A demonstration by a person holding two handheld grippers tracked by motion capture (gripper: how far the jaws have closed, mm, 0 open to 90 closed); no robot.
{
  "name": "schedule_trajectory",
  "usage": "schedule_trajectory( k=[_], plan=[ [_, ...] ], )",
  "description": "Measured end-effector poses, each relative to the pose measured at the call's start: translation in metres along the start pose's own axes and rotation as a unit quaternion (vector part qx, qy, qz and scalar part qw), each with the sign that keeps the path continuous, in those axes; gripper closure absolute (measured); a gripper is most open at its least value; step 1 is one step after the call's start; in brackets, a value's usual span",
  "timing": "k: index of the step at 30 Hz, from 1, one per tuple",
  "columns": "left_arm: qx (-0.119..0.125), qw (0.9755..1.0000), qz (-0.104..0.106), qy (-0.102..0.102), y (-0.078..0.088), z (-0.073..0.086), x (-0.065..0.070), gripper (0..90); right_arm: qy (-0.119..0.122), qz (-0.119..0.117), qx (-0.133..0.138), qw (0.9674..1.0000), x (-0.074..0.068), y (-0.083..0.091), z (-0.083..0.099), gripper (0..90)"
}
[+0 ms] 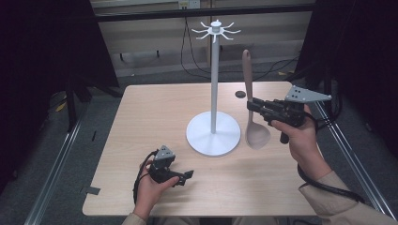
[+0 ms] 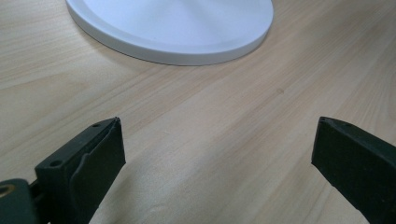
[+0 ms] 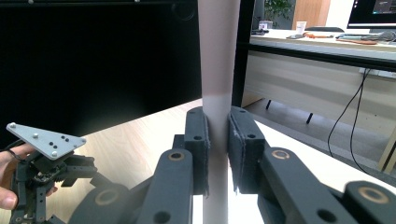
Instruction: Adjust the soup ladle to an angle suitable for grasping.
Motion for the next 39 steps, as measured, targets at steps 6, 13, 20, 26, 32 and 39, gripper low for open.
schedule_trajectory(
  k=[6, 13, 20, 26, 32, 39],
  plan=[
    [-0.003, 1.0, 0.001, 0.001, 0.0, 0.001, -0.001, 2.5, -0.001, 0.005, 0.008, 1.0, 0.002, -0.002, -0.009, 79.4],
    [-0.003, 1.0, 0.001, 0.003, 0.0, 0.001, -0.001, 2.5, 0.006, 0.003, 0.014, 0.9999, 0.003, -0.006, -0.023, 79.4],
    [-0.002, 1.0, 0.002, 0.0, 0.001, 0.001, -0.001, 2.5, 0.013, -0.001, 0.011, 0.9999, -0.002, -0.012, -0.028, 79.4],
    [0.0, 1.0, 0.003, 0.001, 0.002, 0.0, -0.001, 2.5, 0.006, -0.003, 0.014, 0.9999, -0.004, -0.017, -0.029, 79.4],
    [0.0, 1.0, 0.005, -0.001, 0.001, 0.0, 0.0, 2.5, 0.008, -0.004, 0.013, 0.9999, -0.004, -0.021, -0.035, 79.4],
    [0.0, 1.0, 0.004, -0.001, 0.003, -0.001, -0.001, 2.5, 0.005, -0.003, 0.007, 1.0, -0.003, -0.026, -0.036, 79.4]
  ],
)
Point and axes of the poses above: each handheld gripper's, and its own axes: y roughly backward along the jaws, z roughly out of its underside, x roughly to its right, the point moved 7 cm from there along -y, roughly forward along the jaws, and after that the axes turned 9 degrees about y, right-handed, at the moved point
